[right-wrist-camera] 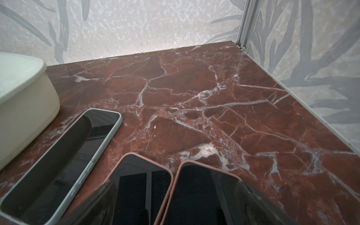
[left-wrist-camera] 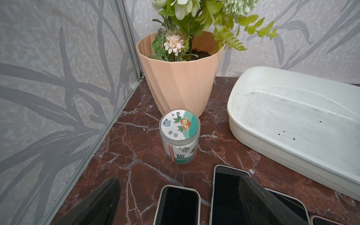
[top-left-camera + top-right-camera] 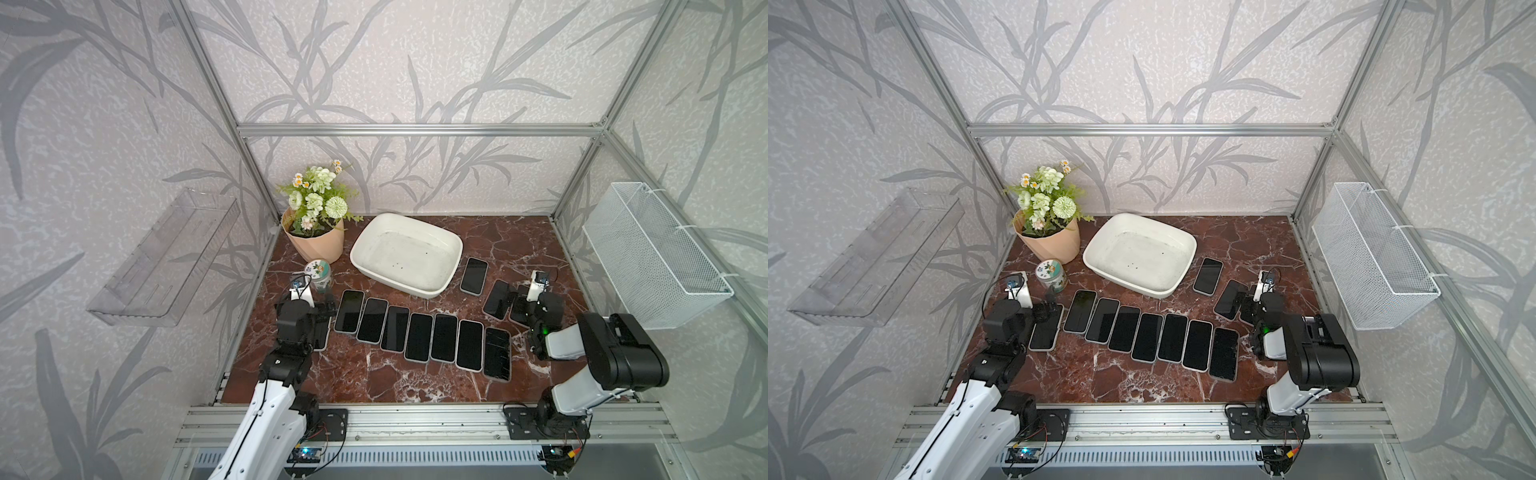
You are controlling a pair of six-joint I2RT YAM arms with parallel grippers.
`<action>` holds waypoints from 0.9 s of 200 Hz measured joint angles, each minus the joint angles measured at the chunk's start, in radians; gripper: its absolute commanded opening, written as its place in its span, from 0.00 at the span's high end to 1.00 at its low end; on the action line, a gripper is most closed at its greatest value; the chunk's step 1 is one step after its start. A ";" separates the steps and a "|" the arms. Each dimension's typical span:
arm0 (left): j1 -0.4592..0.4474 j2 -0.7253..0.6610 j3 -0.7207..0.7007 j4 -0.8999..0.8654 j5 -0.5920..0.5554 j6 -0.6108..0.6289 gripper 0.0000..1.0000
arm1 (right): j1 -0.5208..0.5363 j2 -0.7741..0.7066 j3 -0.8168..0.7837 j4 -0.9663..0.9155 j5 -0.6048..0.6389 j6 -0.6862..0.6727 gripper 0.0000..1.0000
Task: Take the phone out of the storage box
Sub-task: Reset both arms
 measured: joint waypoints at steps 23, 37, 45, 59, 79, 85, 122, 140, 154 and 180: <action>0.000 0.133 0.000 0.101 -0.013 0.019 0.00 | 0.000 0.000 0.013 0.022 -0.013 -0.004 0.01; 0.001 0.232 0.000 0.154 -0.018 0.031 0.00 | 0.000 0.000 0.022 0.024 -0.022 -0.007 0.01; 0.001 0.293 0.000 0.193 -0.018 0.036 0.00 | 0.000 0.000 0.027 0.024 -0.027 -0.009 0.01; 0.002 0.387 0.000 0.257 -0.020 0.042 0.00 | 0.000 0.000 0.037 0.020 -0.034 -0.011 0.01; 0.005 0.506 0.000 0.362 -0.018 0.046 0.00 | 0.000 0.000 0.059 0.005 -0.047 -0.014 0.01; 0.006 0.535 0.000 0.389 -0.018 0.048 0.00 | 0.000 0.000 0.064 0.000 -0.051 -0.015 0.01; 0.007 0.694 0.014 0.505 -0.002 0.064 0.00 | 0.000 0.000 0.072 -0.019 -0.069 -0.019 0.01; 0.008 0.729 0.031 0.549 0.014 0.088 0.00 | 0.000 0.000 0.079 -0.039 -0.074 -0.022 0.01; 0.014 0.754 0.032 0.602 0.023 0.100 0.00 | 0.000 0.000 0.085 -0.051 -0.077 -0.023 0.01; 0.044 0.785 0.032 0.652 0.042 0.101 0.00 | 0.000 0.000 0.092 -0.064 -0.078 -0.026 0.01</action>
